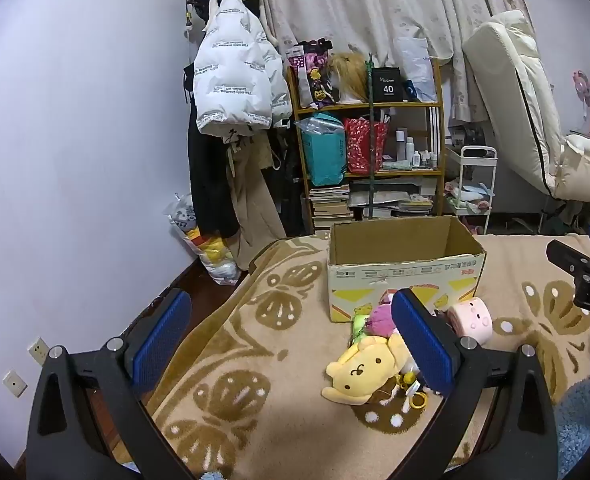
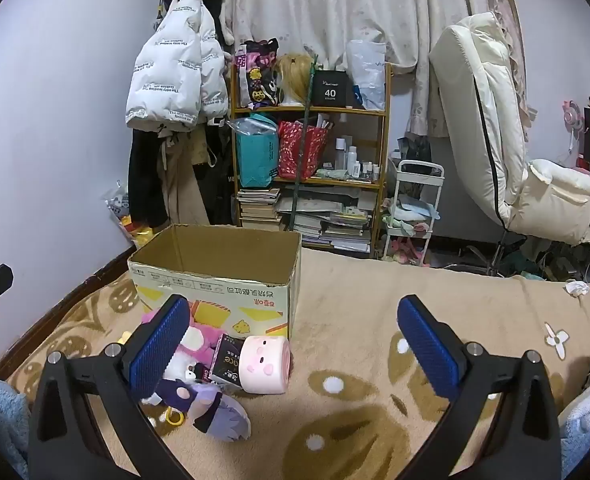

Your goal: Organize soft objects

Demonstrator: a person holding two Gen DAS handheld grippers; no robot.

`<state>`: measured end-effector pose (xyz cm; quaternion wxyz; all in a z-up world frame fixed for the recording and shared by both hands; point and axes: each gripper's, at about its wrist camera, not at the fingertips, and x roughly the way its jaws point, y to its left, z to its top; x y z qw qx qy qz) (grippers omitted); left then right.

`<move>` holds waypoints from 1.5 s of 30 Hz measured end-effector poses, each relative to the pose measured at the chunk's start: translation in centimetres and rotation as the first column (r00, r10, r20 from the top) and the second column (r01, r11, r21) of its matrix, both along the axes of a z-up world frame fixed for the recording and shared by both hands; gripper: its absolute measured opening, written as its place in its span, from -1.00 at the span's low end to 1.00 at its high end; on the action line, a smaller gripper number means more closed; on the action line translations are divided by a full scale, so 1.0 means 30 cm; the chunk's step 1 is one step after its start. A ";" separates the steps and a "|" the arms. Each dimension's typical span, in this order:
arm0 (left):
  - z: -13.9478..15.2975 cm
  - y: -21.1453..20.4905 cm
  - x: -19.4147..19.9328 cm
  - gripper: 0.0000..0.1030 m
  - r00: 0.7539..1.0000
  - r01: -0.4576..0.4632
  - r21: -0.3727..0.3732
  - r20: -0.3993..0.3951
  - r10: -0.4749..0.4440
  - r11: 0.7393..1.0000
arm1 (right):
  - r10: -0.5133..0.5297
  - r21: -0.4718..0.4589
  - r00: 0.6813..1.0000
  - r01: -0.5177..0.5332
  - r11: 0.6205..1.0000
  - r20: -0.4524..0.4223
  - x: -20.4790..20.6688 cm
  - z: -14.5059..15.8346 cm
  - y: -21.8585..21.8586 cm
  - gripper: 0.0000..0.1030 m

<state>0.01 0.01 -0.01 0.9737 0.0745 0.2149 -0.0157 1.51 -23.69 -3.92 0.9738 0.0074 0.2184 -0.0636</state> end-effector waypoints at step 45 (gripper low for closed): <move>-0.018 0.011 0.006 0.92 1.000 -0.001 0.016 -0.005 0.001 1.000 | 0.000 0.002 1.000 0.000 1.000 -0.016 0.002 -0.002 0.001 1.00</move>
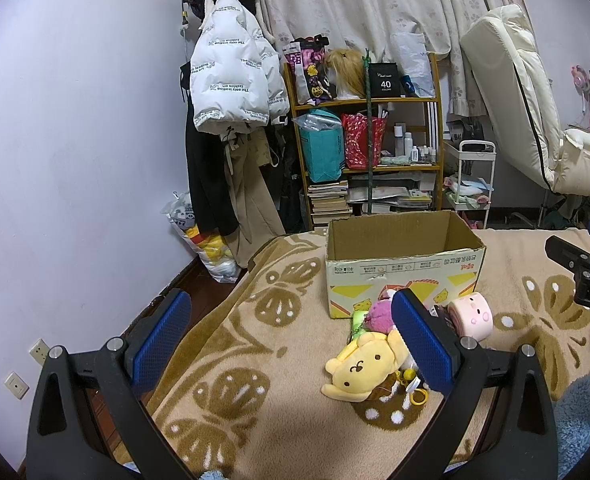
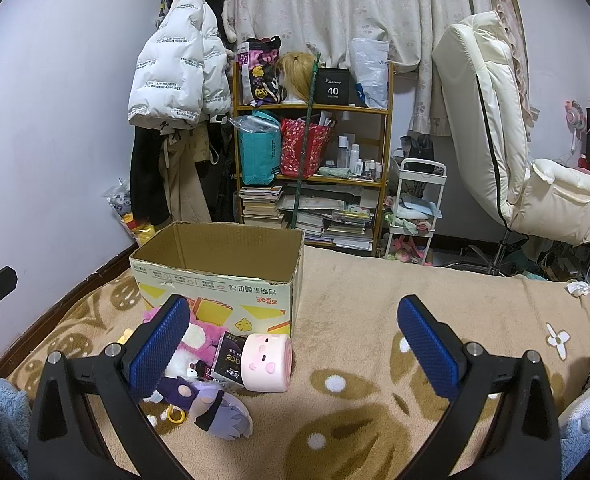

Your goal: Organize soft objects

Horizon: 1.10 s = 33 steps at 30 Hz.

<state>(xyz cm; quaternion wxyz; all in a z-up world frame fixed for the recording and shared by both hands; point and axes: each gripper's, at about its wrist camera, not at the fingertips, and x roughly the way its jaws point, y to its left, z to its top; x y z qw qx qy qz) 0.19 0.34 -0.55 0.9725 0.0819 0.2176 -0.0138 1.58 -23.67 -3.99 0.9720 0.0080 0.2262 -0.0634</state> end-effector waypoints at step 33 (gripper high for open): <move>-0.028 -0.014 -0.002 0.92 1.000 0.000 0.008 -0.004 0.000 1.000 | 0.000 0.004 1.000 0.000 1.000 -0.007 0.002 -0.002 0.001 1.00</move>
